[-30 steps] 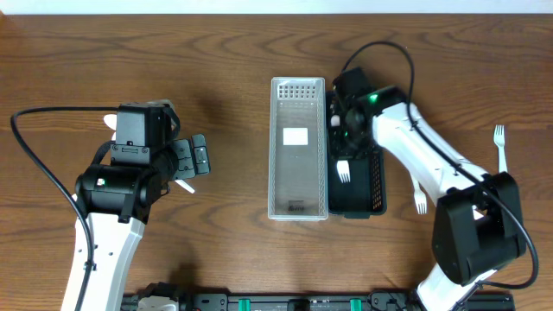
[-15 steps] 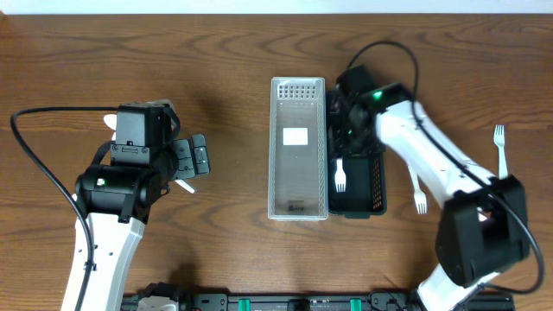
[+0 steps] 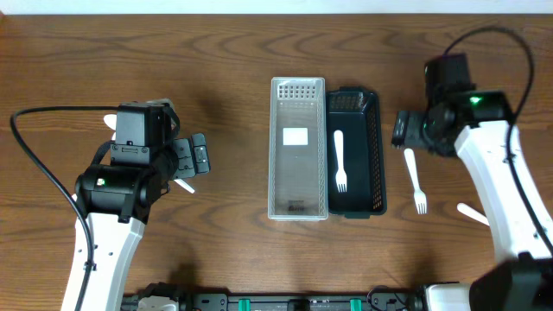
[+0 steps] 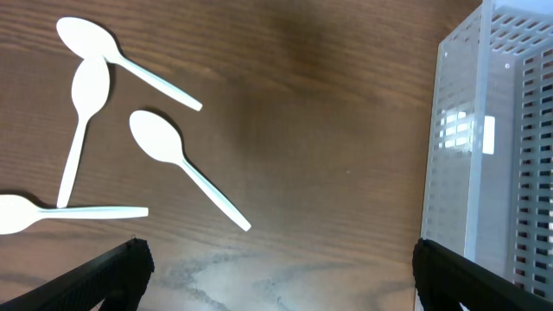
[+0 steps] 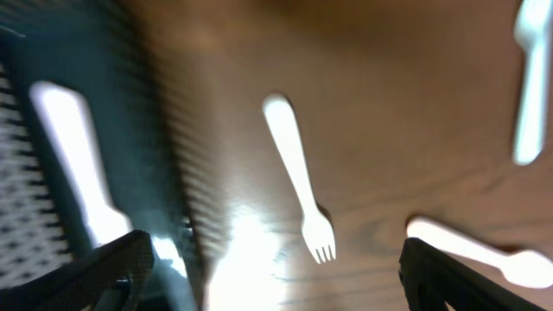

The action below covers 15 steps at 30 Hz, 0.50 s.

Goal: Pack container
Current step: 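Grasp the white fork lying near the green basket with the right gripper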

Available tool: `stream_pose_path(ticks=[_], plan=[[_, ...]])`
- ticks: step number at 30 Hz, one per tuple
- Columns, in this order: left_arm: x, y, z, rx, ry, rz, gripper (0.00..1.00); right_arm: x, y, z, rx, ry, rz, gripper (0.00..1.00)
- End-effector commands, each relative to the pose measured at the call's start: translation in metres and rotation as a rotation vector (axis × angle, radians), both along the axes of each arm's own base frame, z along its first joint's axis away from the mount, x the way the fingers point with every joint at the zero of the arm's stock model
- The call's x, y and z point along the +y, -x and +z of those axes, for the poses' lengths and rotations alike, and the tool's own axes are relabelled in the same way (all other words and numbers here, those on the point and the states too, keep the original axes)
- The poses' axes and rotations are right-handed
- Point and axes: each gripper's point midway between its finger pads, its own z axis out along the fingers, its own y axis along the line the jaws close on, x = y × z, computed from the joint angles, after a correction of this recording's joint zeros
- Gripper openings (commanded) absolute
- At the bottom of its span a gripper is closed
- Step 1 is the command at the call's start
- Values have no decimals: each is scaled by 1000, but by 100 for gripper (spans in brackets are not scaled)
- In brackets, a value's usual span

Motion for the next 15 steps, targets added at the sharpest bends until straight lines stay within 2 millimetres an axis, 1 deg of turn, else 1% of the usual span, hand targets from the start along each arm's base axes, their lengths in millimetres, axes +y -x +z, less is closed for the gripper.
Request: stream_pose_path(ticks=[1,6,7,10,15], plan=[[3,-4,10,-27,-12,2,98,-19,19,-35,83,26,-42,97],[3,-5,10,-30,-12,2,98,-17,31,-70,112,-40,-35,98],[3,-5,10,-30,-12,2,98,-18,31,-76,109,-40,-37,99],[3,-5,10,-30,-12,2,98,-18,31,-93,95,-37,-9,99],[3,-5,10,-30,-12,2,98,-11,36,-122,131,-77,30,99]])
